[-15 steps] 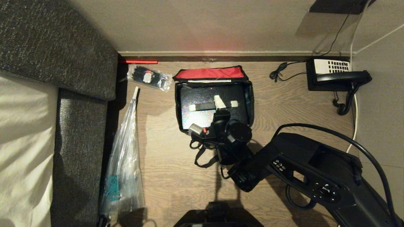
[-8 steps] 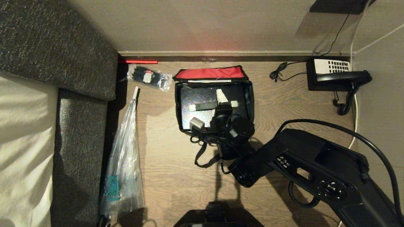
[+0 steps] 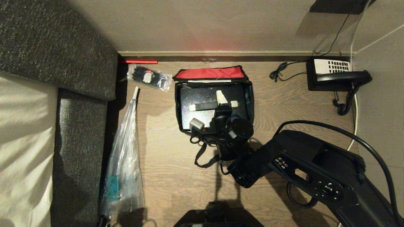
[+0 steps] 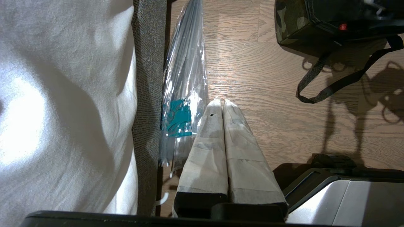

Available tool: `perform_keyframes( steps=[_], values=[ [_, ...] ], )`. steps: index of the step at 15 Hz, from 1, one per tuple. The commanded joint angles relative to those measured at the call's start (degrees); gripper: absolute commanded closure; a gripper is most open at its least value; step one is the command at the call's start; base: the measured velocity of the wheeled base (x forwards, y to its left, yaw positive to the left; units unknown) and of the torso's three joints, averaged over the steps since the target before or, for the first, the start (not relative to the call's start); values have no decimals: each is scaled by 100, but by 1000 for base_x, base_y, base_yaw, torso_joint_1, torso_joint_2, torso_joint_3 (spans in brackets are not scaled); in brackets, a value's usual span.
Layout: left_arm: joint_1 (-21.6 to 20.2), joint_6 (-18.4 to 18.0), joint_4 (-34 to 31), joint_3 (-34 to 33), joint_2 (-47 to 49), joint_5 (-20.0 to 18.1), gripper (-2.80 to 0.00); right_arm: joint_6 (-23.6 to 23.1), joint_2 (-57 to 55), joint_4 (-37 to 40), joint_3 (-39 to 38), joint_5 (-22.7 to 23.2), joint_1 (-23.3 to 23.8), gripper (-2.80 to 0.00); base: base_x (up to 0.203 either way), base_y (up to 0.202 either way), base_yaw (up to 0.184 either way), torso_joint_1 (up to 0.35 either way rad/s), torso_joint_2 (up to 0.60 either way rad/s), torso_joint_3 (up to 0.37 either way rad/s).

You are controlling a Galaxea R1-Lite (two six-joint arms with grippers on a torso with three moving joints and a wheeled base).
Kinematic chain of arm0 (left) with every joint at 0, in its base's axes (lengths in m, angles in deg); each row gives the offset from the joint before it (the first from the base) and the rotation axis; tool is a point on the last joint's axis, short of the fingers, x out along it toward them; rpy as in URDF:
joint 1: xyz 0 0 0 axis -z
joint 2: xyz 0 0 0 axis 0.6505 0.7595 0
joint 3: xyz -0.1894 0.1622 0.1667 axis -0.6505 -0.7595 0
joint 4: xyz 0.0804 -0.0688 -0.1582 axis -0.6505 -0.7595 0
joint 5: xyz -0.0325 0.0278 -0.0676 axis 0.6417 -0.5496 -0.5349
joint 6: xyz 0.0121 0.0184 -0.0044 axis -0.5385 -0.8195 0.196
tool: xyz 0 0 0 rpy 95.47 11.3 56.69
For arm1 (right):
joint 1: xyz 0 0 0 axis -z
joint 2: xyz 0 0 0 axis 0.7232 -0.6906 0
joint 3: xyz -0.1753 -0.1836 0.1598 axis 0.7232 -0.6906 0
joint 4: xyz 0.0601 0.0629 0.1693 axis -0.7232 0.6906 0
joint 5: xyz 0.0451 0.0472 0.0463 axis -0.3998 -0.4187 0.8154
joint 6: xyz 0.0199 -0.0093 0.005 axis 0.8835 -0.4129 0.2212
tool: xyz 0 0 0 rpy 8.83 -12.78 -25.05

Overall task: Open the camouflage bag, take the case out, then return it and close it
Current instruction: Grip the handle

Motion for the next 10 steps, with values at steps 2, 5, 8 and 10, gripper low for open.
perform_keyframes(
  steps=[2,5,8,10],
  values=[
    [0,2,0,-2,7,-1,0,-64,5,-47,-133,-125,-1,-280,0,0,0,0,0,0],
    [0,2,0,0,7,-1,0,-72,-202,-47,207,-188,6,-280,0,0,0,0,0,0],
    [0,2,1,0,7,-1,0,-59,-360,-47,465,-173,66,-280,0,0,0,0,0,0],
    [0,2,4,-9,7,-1,0,-74,-484,-47,681,-171,99,-280,0,0,0,0,0,0]
  ],
)
